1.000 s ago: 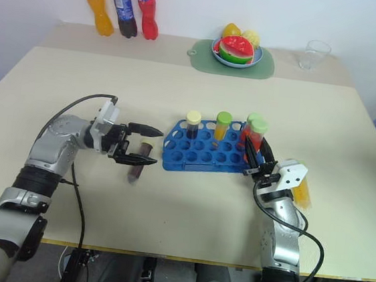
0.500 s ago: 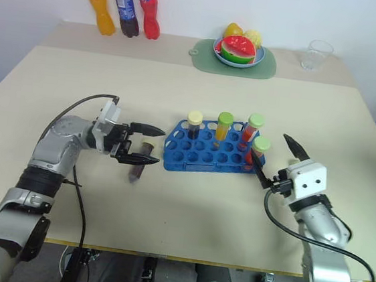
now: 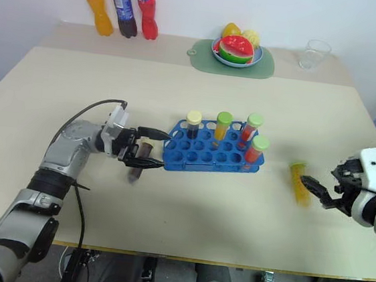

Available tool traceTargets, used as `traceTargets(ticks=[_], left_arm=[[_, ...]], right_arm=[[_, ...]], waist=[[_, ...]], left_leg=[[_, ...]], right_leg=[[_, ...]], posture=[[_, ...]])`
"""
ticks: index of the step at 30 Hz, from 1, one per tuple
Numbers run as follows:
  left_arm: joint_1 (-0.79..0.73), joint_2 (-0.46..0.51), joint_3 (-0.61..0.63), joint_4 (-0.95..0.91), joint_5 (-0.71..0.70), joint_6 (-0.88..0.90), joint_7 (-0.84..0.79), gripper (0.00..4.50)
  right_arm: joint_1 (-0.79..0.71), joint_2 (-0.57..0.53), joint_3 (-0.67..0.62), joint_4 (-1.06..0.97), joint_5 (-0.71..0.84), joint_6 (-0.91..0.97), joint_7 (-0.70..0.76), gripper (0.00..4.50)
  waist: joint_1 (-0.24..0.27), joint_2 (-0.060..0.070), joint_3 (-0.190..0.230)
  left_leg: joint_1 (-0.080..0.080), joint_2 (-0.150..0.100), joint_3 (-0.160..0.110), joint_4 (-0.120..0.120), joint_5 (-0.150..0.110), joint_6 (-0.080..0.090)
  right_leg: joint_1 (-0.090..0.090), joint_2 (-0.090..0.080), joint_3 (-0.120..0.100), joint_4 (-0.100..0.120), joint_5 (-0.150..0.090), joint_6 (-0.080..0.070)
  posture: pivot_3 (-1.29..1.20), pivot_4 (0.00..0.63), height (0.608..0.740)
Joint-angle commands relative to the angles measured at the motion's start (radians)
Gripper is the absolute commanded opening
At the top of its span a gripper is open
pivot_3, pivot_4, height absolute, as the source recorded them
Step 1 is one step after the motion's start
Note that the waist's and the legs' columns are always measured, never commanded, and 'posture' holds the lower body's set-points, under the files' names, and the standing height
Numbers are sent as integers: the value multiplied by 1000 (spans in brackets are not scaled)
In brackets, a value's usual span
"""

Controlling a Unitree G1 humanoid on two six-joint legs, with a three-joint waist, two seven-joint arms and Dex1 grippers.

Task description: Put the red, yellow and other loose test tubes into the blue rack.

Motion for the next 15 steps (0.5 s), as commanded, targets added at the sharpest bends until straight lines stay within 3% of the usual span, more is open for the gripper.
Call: traceTargets(ticks=[1,12,15], left_arm=[[-6,-1,7,-16,-5,-11,-5,4017],[44,45,-12,-90,-11,4,-61,4017],[43,54,-14,-109,-22,20,-78,4017]], right_arm=[[-89,-18,73,97,-24,40,4,4224],[-336,-27,387,417,-158,-26,124,4224],[-359,-26,444,462,-201,-62,163,3376]], waist=[[0,0,0],[0,0,0],[0,0,0]], left_leg=[[0,0,0,0,0,0],[-2,0,1,0,0,0],[-2,0,1,0,0,0]], right_leg=[[0,0,0,0,0,0],[-2,0,0,0,0,1],[-2,0,0,0,0,1]], posture=[[0,150,740],[0,150,740],[0,150,740]])
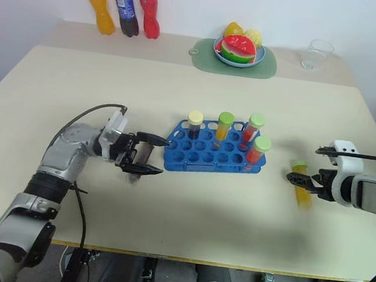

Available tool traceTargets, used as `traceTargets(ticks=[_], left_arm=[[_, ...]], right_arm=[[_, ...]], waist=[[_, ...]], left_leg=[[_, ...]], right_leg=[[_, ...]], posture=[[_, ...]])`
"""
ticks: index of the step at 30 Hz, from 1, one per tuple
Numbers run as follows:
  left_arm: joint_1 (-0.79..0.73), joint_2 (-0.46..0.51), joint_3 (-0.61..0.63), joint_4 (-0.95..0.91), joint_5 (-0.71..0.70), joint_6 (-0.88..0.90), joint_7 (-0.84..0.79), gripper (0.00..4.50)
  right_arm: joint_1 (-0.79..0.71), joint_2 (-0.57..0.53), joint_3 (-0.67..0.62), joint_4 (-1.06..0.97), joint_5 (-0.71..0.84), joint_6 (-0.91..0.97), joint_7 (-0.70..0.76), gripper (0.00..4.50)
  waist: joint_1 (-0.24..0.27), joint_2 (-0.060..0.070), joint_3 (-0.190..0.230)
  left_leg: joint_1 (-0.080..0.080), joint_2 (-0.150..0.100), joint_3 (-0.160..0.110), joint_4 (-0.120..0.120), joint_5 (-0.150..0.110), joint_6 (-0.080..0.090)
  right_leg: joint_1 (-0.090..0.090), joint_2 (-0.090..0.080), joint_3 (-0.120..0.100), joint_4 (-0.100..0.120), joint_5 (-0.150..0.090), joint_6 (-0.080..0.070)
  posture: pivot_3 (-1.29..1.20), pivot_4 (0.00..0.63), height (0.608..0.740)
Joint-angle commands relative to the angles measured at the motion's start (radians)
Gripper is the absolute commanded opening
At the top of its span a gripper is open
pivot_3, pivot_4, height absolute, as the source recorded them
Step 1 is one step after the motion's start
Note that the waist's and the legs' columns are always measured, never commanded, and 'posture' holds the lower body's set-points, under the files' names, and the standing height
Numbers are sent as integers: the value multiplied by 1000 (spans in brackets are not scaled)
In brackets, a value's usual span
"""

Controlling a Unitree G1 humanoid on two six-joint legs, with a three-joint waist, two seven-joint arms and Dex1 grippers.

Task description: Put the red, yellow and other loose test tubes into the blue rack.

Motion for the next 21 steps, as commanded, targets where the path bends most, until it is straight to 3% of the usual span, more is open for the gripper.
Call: traceTargets(ticks=[1,5,9,13,17,21], left_arm=[[-3,19,-5,-53,-32,17,-27,4017],[-6,42,-36,-73,-55,20,-33,4017],[-15,37,-37,-64,-55,18,-33,4017],[-19,28,-29,-48,-51,15,-32,4017],[-28,14,-24,-25,-45,11,-33,4017],[-49,2,-28,2,-39,4,-33,4017]], right_arm=[[-25,-19,53,43,-53,-50,50,2816],[-26,-29,87,53,-100,-91,87,1009],[38,-44,48,3,-136,-163,99,1009],[263,-21,-133,-248,-86,-322,205,1009],[477,107,-268,-483,-40,-561,307,1009],[502,240,-290,-589,-10,-690,282,1009]], waist=[[0,0,0],[-1,0,0],[1,0,0],[16,0,0],[24,0,0],[16,0,0]], left_leg=[[0,0,0,0,0,0],[0,0,0,0,0,0],[0,0,0,0,0,0],[-1,0,0,0,0,0],[-1,0,0,0,0,0],[0,1,-1,1,0,0]], right_leg=[[0,0,0,0,0,0],[0,0,0,0,0,0],[0,0,0,0,0,0],[0,0,-1,0,2,3],[0,2,-1,0,2,5],[0,3,0,0,1,4]], posture=[[0,150,740],[0,150,740],[0,150,740],[0,150,740],[0,150,740],[0,150,740]])
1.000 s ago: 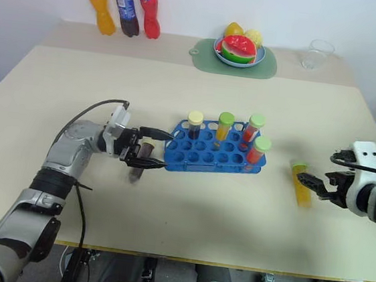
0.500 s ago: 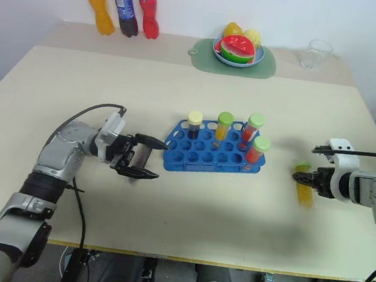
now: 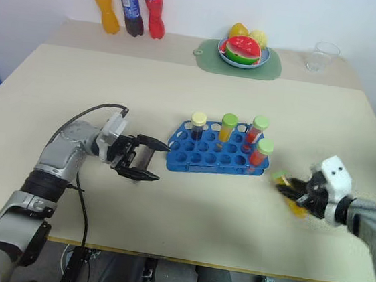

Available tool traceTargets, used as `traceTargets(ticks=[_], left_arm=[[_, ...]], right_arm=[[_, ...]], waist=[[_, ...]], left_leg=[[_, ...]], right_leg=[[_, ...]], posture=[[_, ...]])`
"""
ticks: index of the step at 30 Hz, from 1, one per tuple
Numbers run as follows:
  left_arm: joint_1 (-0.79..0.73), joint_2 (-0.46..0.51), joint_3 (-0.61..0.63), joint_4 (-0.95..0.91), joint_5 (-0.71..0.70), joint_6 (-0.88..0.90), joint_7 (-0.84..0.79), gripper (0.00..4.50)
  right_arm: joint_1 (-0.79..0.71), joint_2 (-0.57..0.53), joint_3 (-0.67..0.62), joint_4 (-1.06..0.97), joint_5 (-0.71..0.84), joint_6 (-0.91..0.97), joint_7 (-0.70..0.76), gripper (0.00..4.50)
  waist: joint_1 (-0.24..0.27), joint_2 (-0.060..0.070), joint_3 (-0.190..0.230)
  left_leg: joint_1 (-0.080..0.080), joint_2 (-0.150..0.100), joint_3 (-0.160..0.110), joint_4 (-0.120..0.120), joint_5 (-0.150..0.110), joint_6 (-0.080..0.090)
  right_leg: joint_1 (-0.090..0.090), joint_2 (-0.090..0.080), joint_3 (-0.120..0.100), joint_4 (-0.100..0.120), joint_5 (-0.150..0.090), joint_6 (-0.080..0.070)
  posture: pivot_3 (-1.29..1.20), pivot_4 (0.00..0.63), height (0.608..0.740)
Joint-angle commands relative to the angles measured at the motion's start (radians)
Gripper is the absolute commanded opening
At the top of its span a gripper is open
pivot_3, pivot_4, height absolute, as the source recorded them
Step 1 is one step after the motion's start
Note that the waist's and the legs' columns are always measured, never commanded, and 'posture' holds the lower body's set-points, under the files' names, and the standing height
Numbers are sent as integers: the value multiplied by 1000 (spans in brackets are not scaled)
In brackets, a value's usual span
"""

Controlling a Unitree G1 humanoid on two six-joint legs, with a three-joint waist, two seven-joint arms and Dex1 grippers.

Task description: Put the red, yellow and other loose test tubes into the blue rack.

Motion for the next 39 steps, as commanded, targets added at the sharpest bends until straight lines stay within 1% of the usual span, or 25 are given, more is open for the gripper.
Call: traceTargets(ticks=[1,4,8,13,15,20,27,39], left_arm=[[-34,-7,10,15,-2,-15,-4,4017],[-42,-11,4,28,-4,-19,-4,4017],[-45,-19,12,37,-6,-15,-4,4017],[-41,-25,27,36,-8,-8,6,4017],[-39,-24,31,35,-8,-6,9,4017],[-30,-21,42,23,-10,-1,25,4017],[-18,-6,57,7,-15,6,41,4017],[-13,2,67,-9,-17,21,55,4017]], right_arm=[[-15,75,-48,-108,39,-118,-22,1009],[-46,165,-2,-167,60,-182,-55,1009],[-121,263,91,-149,26,-238,-125,1009],[-206,390,213,-62,-56,-329,-210,1009],[-223,422,241,-27,-82,-368,-220,1009],[-253,515,304,134,-164,-528,-240,1009],[-277,566,311,311,-227,-687,-267,1009],[-249,598,360,442,-279,-848,-280,1009]], waist=[[-1,0,0],[-1,0,0],[0,0,0],[1,0,0],[2,0,0],[3,1,0],[1,0,0],[-3,0,-1]], left_leg=[[1,0,0,0,0,0],[1,0,0,1,0,0],[1,0,0,1,0,0],[1,0,1,1,0,0],[1,0,1,1,0,0],[1,0,2,0,0,0],[1,0,2,0,0,0],[4,0,2,1,0,0]], right_leg=[[0,0,1,0,0,-1],[1,1,1,0,-2,-3],[1,1,1,0,-2,-3],[1,1,1,0,-2,-4],[1,1,1,0,-2,-4],[1,1,0,0,-2,-4],[1,1,0,1,-2,-3],[4,1,0,1,-2,-4]], posture=[[0,150,740],[0,150,740],[0,150,740],[0,150,740],[0,150,740],[0,150,740],[0,150,740],[0,150,740]])
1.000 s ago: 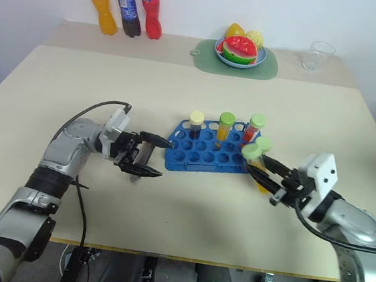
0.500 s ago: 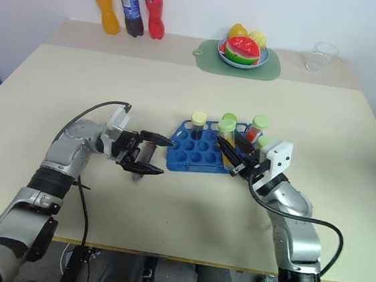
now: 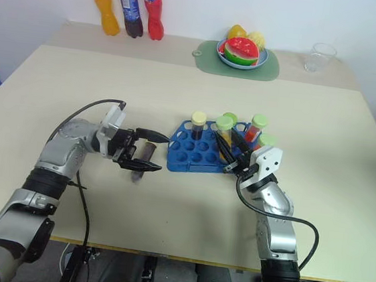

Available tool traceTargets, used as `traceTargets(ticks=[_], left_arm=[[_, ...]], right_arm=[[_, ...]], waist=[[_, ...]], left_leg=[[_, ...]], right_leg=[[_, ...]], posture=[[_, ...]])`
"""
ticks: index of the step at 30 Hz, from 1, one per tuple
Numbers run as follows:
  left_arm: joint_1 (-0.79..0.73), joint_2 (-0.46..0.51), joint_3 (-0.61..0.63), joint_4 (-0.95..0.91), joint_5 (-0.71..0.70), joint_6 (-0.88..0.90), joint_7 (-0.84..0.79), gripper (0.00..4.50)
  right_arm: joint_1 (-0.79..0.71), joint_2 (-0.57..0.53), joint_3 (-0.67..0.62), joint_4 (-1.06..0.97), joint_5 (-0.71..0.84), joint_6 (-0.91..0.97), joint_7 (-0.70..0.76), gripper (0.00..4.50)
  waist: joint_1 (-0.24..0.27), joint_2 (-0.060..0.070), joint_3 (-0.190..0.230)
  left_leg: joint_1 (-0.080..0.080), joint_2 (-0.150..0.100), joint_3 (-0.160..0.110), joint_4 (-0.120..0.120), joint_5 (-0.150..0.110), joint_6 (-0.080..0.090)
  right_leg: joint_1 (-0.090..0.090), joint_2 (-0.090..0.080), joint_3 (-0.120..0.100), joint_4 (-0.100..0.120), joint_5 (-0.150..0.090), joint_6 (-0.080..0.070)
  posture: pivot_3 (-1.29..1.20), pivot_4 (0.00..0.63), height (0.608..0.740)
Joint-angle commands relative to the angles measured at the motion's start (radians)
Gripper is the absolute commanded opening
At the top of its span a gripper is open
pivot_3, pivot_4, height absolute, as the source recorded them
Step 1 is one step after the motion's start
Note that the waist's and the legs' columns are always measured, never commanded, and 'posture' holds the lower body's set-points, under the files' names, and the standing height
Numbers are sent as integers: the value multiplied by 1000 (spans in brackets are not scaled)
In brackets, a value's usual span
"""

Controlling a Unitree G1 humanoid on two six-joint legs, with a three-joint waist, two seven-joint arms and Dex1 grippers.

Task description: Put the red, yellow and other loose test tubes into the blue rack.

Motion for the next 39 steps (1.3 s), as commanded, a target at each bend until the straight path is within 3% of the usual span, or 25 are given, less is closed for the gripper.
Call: traceTargets(ticks=[1,6,11,18,23,25,28,31,36,39], left_arm=[[3,8,26,-38,-16,9,9,4017],[8,4,36,-43,-20,29,35,4017],[12,-16,87,-81,-56,110,155,4017],[47,-28,157,-251,11,262,563,4017],[16,29,177,-389,-39,666,793,4017],[-58,66,173,-412,-50,1000,899,4017],[-161,89,183,-411,-93,1343,944,4017],[-253,162,102,-324,-210,1503,937,4017],[-385,291,-131,-152,-473,1505,957,4017],[-470,301,-234,-37,-591,1505,1038,4017]], right_arm=[[36,-10,-1,66,-33,-27,-8,1412],[60,-55,-9,33,-110,-79,-38,3793],[128,-157,-41,-115,-97,6,-17,3793],[292,-389,-158,-360,11,198,102,3793],[374,-502,-258,-418,76,253,187,3793],[366,-518,-270,-421,86,265,195,3793],[344,-529,-271,-420,86,278,208,3793],[311,-537,-256,-403,78,281,226,3793],[276,-539,-235,-377,67,282,249,3793],[264,-540,-231,-366,65,281,257,3793]], waist=[[-1,0,0],[-3,1,1],[-9,1,1],[-14,0,1],[-14,-1,1],[-14,-2,2],[-15,-2,2],[-14,-3,2],[-14,-2,2],[-10,-3,3]], left_leg=[[0,0,0,0,0,0],[-1,0,0,0,0,0],[-2,0,-1,0,0,0],[-1,0,-3,-1,0,0],[-1,0,-3,-1,0,0],[0,0,-3,-1,0,0],[0,0,-4,0,0,0],[-1,0,-4,-1,0,0],[0,0,-5,-2,0,0],[-1,0,-5,-1,0,-1]], right_leg=[[0,0,0,0,0,0],[-2,0,0,0,0,0],[-2,0,0,0,0,0],[-1,-1,0,0,2,3],[-1,0,0,0,2,4],[-1,0,0,0,2,4],[-1,0,0,0,2,4],[-1,0,0,0,1,4],[-2,0,0,2,1,5],[-3,-1,0,3,0,4]], posture=[[0,150,740],[0,150,740],[0,150,740],[0,150,740],[0,150,740],[0,150,740],[0,150,740],[0,150,740],[0,150,740],[0,150,740]])
